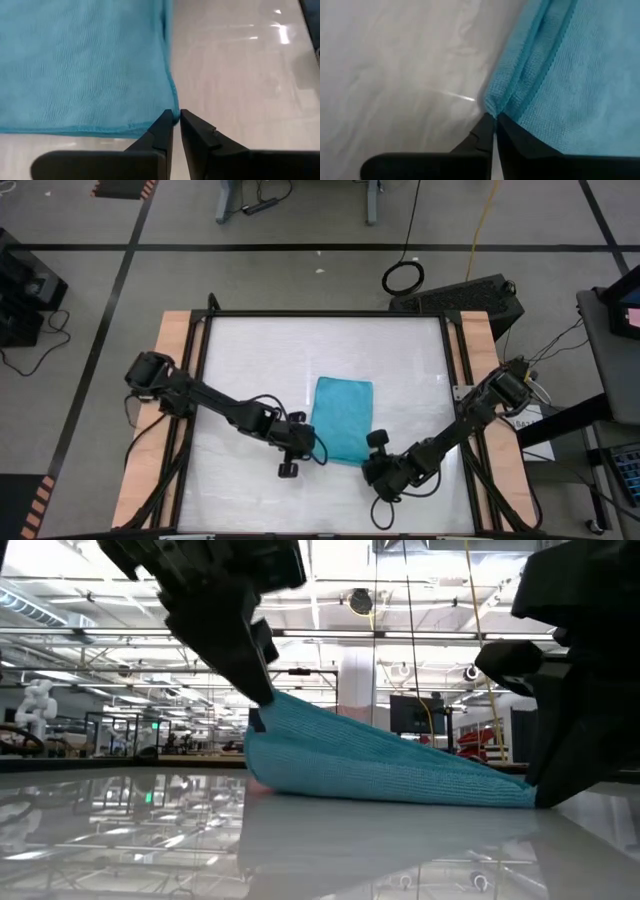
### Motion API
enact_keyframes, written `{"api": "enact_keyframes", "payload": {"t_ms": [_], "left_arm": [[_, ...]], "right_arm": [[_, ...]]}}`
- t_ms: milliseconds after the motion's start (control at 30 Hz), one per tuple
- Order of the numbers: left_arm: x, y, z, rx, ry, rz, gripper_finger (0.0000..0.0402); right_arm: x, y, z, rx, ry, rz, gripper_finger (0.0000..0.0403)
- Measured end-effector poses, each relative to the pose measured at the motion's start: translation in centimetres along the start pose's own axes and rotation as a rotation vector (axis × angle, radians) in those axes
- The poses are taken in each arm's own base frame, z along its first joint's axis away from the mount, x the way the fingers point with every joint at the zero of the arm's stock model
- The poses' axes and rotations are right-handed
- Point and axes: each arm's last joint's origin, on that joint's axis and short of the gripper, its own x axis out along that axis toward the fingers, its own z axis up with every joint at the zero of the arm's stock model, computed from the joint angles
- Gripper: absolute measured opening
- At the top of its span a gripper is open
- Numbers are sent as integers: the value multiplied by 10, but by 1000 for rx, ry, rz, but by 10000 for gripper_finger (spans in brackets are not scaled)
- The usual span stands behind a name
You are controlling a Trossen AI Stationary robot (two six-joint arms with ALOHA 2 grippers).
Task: Roll towel
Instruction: Roll the blue microfiber towel
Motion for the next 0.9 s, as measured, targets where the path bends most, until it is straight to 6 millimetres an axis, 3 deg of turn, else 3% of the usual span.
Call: {"api": "enact_keyframes", "payload": {"t_ms": [633, 767, 900], "left_arm": [[-13, -72, -19, 632, -97, 276, 48], [-8, -88, -22, 790, -137, 283, 96], [11, -90, -31, 873, -80, 286, 180]], "right_arm": [[2, -3, 1, 101, 36, 82, 2], [3, -4, 1, 104, 37, 84, 2], [2, -6, 2, 115, 38, 96, 2]]}}
